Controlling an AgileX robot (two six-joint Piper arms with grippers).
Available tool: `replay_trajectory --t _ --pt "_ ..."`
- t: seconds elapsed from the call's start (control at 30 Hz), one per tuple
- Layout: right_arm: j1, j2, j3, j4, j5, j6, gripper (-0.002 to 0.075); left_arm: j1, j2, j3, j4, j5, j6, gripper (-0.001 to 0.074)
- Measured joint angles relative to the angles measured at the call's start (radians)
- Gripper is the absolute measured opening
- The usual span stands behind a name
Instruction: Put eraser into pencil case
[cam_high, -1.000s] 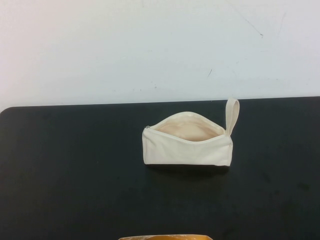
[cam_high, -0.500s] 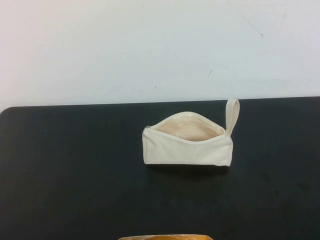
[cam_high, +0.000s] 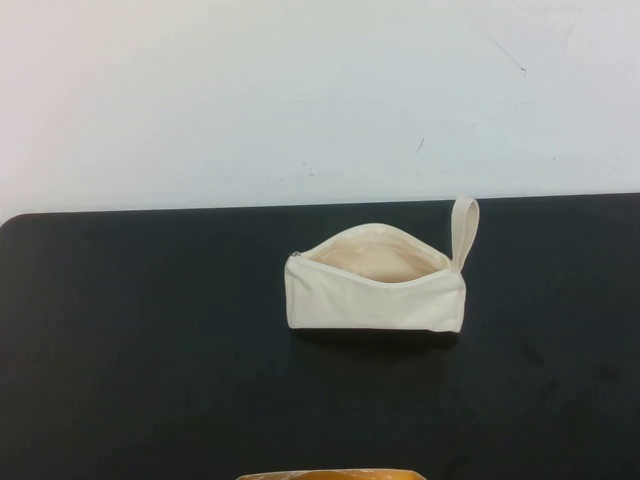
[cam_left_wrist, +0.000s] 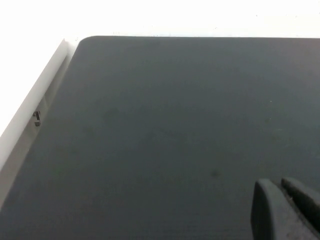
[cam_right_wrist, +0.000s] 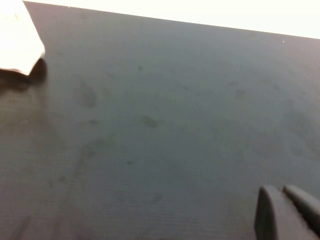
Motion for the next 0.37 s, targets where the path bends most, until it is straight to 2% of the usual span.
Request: replay_trajectory --t 0.37 --pt "0.000 0.000 0.000 0.000 0.000 0.000 -0.0001 0.000 0.000 -0.002 -0.004 0.002 0.000 0.0000"
